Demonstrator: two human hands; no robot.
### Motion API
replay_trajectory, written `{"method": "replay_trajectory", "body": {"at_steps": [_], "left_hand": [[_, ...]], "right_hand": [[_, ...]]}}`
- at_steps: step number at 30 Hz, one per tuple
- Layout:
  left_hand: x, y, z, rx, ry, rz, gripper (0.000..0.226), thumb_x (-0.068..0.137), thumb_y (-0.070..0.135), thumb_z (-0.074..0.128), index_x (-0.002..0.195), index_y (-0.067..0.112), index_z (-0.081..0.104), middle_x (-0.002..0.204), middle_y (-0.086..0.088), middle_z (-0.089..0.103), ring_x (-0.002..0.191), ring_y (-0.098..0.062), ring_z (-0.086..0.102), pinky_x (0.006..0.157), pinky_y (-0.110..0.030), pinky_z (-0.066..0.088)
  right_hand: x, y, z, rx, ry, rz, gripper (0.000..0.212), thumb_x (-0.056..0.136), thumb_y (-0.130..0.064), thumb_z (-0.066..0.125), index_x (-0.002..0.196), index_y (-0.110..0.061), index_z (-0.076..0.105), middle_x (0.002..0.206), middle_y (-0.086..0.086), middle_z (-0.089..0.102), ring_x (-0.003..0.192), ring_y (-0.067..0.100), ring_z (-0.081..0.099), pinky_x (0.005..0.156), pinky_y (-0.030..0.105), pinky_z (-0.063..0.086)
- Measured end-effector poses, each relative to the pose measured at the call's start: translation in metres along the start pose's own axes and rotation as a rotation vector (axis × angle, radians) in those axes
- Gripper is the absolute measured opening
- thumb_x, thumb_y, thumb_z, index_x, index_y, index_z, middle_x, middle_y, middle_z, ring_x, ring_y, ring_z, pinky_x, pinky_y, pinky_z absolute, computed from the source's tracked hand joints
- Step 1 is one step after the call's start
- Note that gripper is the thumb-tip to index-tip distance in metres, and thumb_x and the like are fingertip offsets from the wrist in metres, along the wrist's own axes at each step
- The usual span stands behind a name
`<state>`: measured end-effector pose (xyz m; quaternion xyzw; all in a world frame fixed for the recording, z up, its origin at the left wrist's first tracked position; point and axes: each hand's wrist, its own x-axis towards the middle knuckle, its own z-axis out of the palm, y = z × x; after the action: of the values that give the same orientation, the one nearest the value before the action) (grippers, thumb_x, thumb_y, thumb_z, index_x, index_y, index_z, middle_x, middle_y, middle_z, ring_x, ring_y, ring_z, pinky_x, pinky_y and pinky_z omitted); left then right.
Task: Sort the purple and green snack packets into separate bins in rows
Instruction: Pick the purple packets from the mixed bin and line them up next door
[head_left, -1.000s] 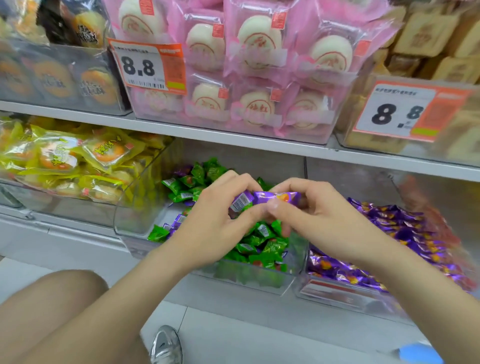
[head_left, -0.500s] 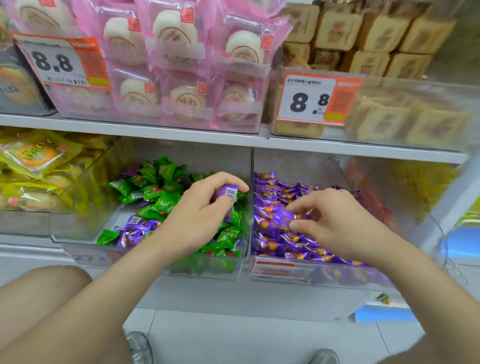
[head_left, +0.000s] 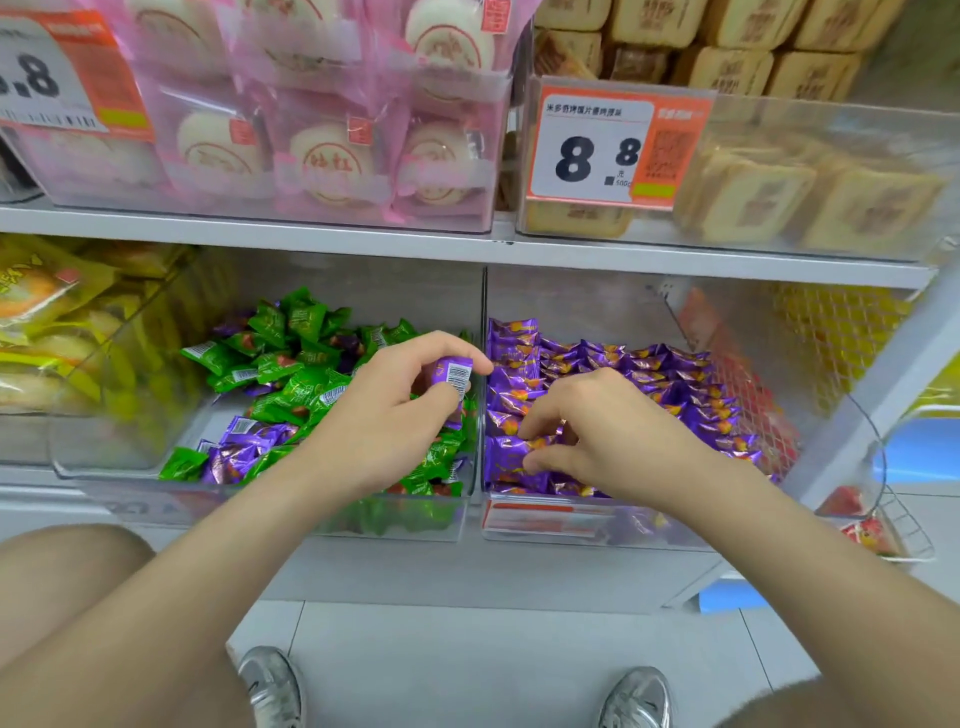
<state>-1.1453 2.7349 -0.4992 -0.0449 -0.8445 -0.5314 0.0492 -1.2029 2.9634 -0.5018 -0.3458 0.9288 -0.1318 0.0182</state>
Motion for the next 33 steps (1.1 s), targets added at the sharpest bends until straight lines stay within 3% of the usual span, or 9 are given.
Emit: {"method": "replay_trajectory", "body": {"at_steps": [4, 9, 12, 16, 21, 23, 26, 29, 33], "left_hand": [[-0.001, -0.003, -0.002, 0.028, -0.008, -0.015, 0.040, 0.101, 0.005, 0.053, 0.110, 0.039, 0.073, 0.078, -0.007, 0.067, 0.059, -0.033, 0.043, 0.054, -0.040, 0.037], [-0.003, -0.005, -0.004, 0.029, -0.022, 0.006, 0.039, 0.101, 0.009, 0.058, 0.117, 0.042, 0.071, 0.086, -0.007, 0.071, 0.075, -0.045, 0.061, 0.071, -0.061, 0.055], [-0.006, -0.003, -0.005, -0.002, -0.016, 0.032, 0.039, 0.102, 0.009, 0.059, 0.119, 0.042, 0.071, 0.087, -0.018, 0.068, 0.067, -0.043, 0.056, 0.061, -0.056, 0.050], [-0.007, -0.001, -0.007, -0.036, -0.014, 0.033, 0.038, 0.102, 0.009, 0.060, 0.119, 0.041, 0.071, 0.084, -0.019, 0.067, 0.058, -0.035, 0.040, 0.051, -0.047, 0.036], [-0.006, 0.000, -0.006, -0.055, 0.008, 0.068, 0.036, 0.099, 0.009, 0.065, 0.118, 0.038, 0.074, 0.094, -0.007, 0.075, 0.081, -0.046, 0.065, 0.070, -0.061, 0.053], [-0.006, 0.001, -0.007, -0.064, 0.029, 0.079, 0.034, 0.099, 0.010, 0.067, 0.118, 0.037, 0.075, 0.097, -0.006, 0.077, 0.084, -0.048, 0.067, 0.073, -0.065, 0.056], [-0.007, 0.004, -0.008, -0.142, 0.088, 0.082, 0.030, 0.097, 0.005, 0.070, 0.113, 0.030, 0.077, 0.100, -0.005, 0.079, 0.098, -0.031, 0.075, 0.091, -0.060, 0.058], [-0.008, 0.008, -0.008, -0.219, 0.100, 0.057, 0.020, 0.095, 0.006, 0.074, 0.109, 0.019, 0.078, 0.098, -0.003, 0.081, 0.099, -0.022, 0.078, 0.098, -0.052, 0.059], [-0.009, 0.008, -0.004, -0.314, 0.125, 0.019, 0.018, 0.087, 0.013, 0.083, 0.103, 0.011, 0.076, 0.092, -0.010, 0.080, 0.089, -0.031, 0.078, 0.086, -0.041, 0.062]], "right_hand": [[0.004, -0.001, 0.007, -0.058, -0.013, -0.038, 0.031, 0.085, -0.055, 0.079, 0.108, -0.035, 0.078, 0.099, -0.013, 0.066, 0.091, 0.009, 0.056, 0.078, 0.041, 0.056], [0.004, 0.000, 0.003, 0.039, -0.089, -0.057, 0.020, 0.089, -0.040, 0.081, 0.104, -0.027, 0.082, 0.096, -0.010, 0.076, 0.075, -0.003, 0.061, 0.077, 0.023, 0.050], [-0.001, 0.003, 0.001, 0.075, -0.125, -0.046, 0.009, 0.092, -0.030, 0.080, 0.100, -0.026, 0.082, 0.091, -0.015, 0.075, 0.076, -0.015, 0.060, 0.068, 0.005, 0.040], [-0.003, 0.001, 0.001, 0.062, -0.136, -0.046, 0.011, 0.095, -0.029, 0.077, 0.104, -0.028, 0.082, 0.090, -0.021, 0.069, 0.077, -0.025, 0.053, 0.065, 0.002, 0.037], [-0.003, 0.001, 0.001, 0.054, -0.170, -0.065, 0.014, 0.094, -0.030, 0.076, 0.107, -0.027, 0.082, 0.095, -0.015, 0.075, 0.073, -0.020, 0.055, 0.064, 0.003, 0.039], [-0.003, 0.002, 0.000, 0.072, -0.169, -0.059, 0.011, 0.093, -0.029, 0.078, 0.103, -0.027, 0.083, 0.084, -0.019, 0.072, 0.074, -0.017, 0.058, 0.064, 0.004, 0.040], [-0.003, 0.000, -0.003, 0.049, -0.145, -0.073, 0.011, 0.095, -0.035, 0.076, 0.098, -0.027, 0.083, 0.073, -0.024, 0.067, 0.075, -0.015, 0.058, 0.065, 0.004, 0.037], [-0.003, -0.002, -0.004, 0.080, 0.036, -0.081, 0.023, 0.103, -0.032, 0.063, 0.089, -0.019, 0.077, 0.071, -0.006, 0.070, 0.065, 0.014, 0.057, 0.067, 0.021, 0.040], [-0.009, -0.021, -0.015, 0.635, 0.278, -0.022, 0.030, 0.096, -0.014, 0.060, 0.122, -0.027, 0.067, 0.099, -0.001, 0.072, 0.077, 0.024, 0.068, 0.070, 0.042, 0.057]]}}
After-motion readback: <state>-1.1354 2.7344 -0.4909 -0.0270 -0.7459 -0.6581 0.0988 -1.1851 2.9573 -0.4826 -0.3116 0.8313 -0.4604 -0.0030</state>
